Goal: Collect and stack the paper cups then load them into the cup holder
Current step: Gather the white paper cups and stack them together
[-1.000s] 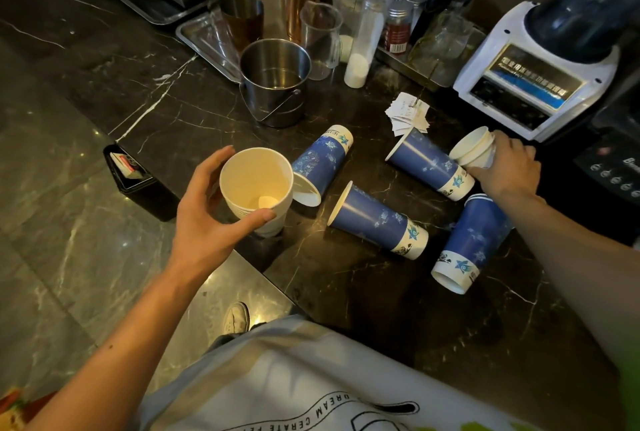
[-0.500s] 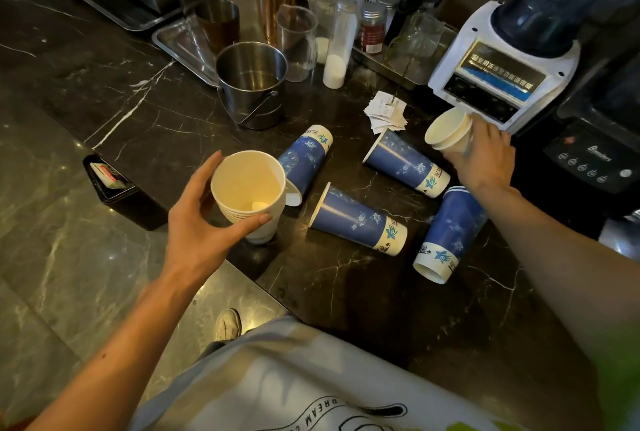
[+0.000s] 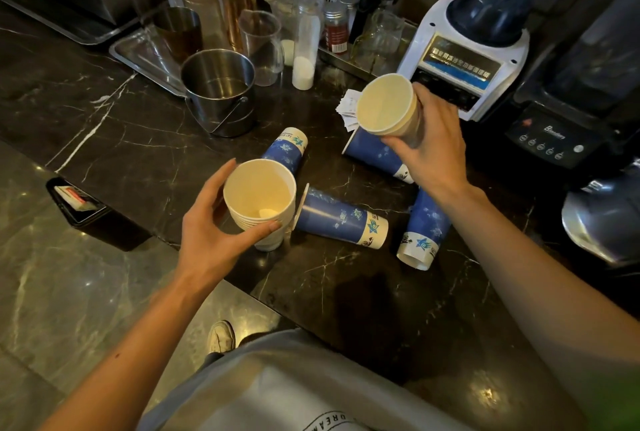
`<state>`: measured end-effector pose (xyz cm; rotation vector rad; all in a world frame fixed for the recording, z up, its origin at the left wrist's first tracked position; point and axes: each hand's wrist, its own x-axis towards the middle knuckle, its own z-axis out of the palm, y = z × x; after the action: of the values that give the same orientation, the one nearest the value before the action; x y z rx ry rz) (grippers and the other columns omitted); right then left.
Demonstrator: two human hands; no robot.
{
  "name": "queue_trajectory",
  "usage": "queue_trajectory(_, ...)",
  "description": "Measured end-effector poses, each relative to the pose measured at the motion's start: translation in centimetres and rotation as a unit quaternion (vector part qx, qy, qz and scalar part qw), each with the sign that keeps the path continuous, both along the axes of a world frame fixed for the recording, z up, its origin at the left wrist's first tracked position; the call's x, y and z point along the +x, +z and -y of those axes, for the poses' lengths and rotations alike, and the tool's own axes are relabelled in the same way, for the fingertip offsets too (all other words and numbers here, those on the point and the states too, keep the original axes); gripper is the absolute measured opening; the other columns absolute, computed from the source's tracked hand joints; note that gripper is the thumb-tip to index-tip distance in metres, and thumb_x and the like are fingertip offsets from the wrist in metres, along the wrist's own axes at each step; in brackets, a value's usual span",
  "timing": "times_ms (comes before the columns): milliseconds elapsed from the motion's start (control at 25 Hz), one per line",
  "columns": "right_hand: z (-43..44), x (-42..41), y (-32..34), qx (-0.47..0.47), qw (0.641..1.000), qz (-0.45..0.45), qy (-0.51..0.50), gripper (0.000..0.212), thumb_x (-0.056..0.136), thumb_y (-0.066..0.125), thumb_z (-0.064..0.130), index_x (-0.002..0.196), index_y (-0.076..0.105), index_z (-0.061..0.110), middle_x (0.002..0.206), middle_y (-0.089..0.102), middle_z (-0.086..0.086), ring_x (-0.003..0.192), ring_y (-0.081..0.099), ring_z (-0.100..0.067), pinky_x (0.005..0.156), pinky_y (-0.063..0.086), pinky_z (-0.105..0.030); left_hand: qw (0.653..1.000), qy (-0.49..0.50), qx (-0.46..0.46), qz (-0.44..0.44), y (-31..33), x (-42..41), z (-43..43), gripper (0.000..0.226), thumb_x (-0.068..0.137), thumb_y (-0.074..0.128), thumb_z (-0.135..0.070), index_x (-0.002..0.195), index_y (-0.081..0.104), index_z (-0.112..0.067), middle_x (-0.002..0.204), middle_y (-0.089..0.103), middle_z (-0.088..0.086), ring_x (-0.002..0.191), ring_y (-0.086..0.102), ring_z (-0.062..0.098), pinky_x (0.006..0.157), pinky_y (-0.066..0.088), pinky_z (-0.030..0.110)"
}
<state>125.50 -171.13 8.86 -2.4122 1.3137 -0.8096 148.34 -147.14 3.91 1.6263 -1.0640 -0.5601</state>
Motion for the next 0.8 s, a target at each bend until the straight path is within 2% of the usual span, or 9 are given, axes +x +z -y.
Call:
queue_trajectory(240, -5.4, 2.3, 3.0, 0.096, 0.975, 0.199, 0.037, 0.085, 0.073, 0.083, 0.026, 0.144, 0.037, 0.021, 0.144, 0.046, 0.002, 0.135, 0.04, -0.012, 0.11, 0.04, -0.033, 1.0, -0.026, -0.01, -0.013, -0.1, 0.3, 0.5, 0.096, 0.066, 0.084, -0.03, 0.149, 0.036, -0.018, 0.138, 0.044, -0.027, 0.13, 0.045, -0.007, 0.106, 0.04, 0.012)
queue_trajectory(320, -7.6, 3.3, 4.3, 0.116, 0.947, 0.29, 0.079, 0.079, 0.075, 0.082, 0.014, 0.141, 0.039, 0.014, 0.141, 0.049, -0.001, 0.133, 0.045, -0.012, 0.106, 0.045, -0.035, 0.999, -0.035, -0.012, -0.021, 0.0, 0.7, 0.4, 0.097, 0.066, 0.086, -0.03, 0.149, 0.036, -0.018, 0.138, 0.046, -0.025, 0.13, 0.046, -0.005, 0.107, 0.04, 0.015)
queue_trajectory(400, -9.5, 4.1, 5.5, 0.143, 0.911, 0.372, 0.105, 0.069, 0.077, 0.079, 0.006, 0.135, 0.041, 0.009, 0.134, 0.052, -0.003, 0.127, 0.051, -0.01, 0.1, 0.048, -0.031, 0.999, -0.039, -0.01, -0.031, 0.1, 1.1, 0.3, 0.1, 0.066, 0.089, -0.034, 0.149, 0.035, -0.019, 0.14, 0.046, -0.022, 0.132, 0.046, -0.002, 0.109, 0.04, 0.02)
queue_trajectory(440, -10.2, 4.2, 5.9, 0.162, 0.892, 0.407, 0.111, 0.065, 0.078, 0.077, 0.005, 0.132, 0.042, 0.009, 0.131, 0.053, -0.004, 0.125, 0.053, -0.01, 0.098, 0.049, -0.028, 0.999, -0.042, -0.008, -0.034, 0.2, 0.9, 0.4, 0.103, 0.065, 0.089, -0.039, 0.149, 0.035, -0.019, 0.141, 0.047, -0.02, 0.132, 0.046, -0.002, 0.11, 0.041, 0.022)
queue_trajectory(520, -11.3, 5.0, 6.2, 0.205, 0.858, 0.455, 0.125, 0.065, 0.076, 0.079, 0.015, 0.131, 0.044, 0.011, 0.13, 0.054, -0.008, 0.125, 0.053, -0.018, 0.1, 0.048, -0.034, 0.998, -0.05, -0.005, -0.04, 0.5, 1.2, 0.3, 0.105, 0.062, 0.085, -0.045, 0.15, 0.034, -0.02, 0.144, 0.048, -0.013, 0.133, 0.047, 0.001, 0.111, 0.041, 0.028)
queue_trajectory(560, -11.7, 5.2, 6.1, 0.228, 0.846, 0.464, 0.132, 0.07, 0.074, 0.08, 0.02, 0.133, 0.043, 0.01, 0.131, 0.053, -0.01, 0.126, 0.053, -0.022, 0.101, 0.048, -0.037, 0.997, -0.055, -0.003, -0.045, 0.5, 1.1, 0.2, 0.105, 0.062, 0.085, -0.046, 0.15, 0.034, -0.021, 0.146, 0.049, -0.011, 0.133, 0.047, 0.002, 0.112, 0.042, 0.032)
queue_trajectory(640, -12.4, 5.8, 5.7, 0.264, 0.845, 0.442, 0.145, 0.076, 0.075, 0.08, 0.013, 0.138, 0.038, 0.005, 0.132, 0.053, -0.008, 0.125, 0.053, -0.018, 0.095, 0.051, -0.031, 0.997, -0.062, -0.002, -0.054, 0.5, 1.2, 0.1, 0.106, 0.061, 0.085, -0.044, 0.151, 0.033, -0.022, 0.146, 0.048, -0.011, 0.134, 0.048, 0.003, 0.112, 0.043, 0.037)
queue_trajectory(720, -13.2, 6.3, 5.0, 0.286, 0.868, 0.373, 0.158, 0.078, 0.076, 0.076, 0.002, 0.141, 0.034, 0.01, 0.133, 0.053, -0.002, 0.123, 0.055, -0.01, 0.09, 0.051, -0.024, 0.995, -0.069, -0.001, -0.068, 0.6, 1.4, 0.0, 0.108, 0.061, 0.086, -0.043, 0.152, 0.03, -0.023, 0.148, 0.047, -0.012, 0.134, 0.047, 0.003, 0.113, 0.042, 0.04)
queue_trajectory(800, -13.7, 6.6, 4.0, 0.289, 0.893, 0.287, 0.191, 0.079, 0.078, 0.077, 0.005, 0.143, 0.034, 0.02, 0.138, 0.049, 0.005, 0.127, 0.051, -0.008, 0.095, 0.052, -0.029, 0.993, -0.084, -0.001, -0.077, 0.6, 1.5, -0.2, 0.11, 0.063, 0.086, -0.039, 0.154, 0.026, -0.023, 0.15, 0.044, -0.017, 0.137, 0.044, 0.003, 0.115, 0.039, 0.041)
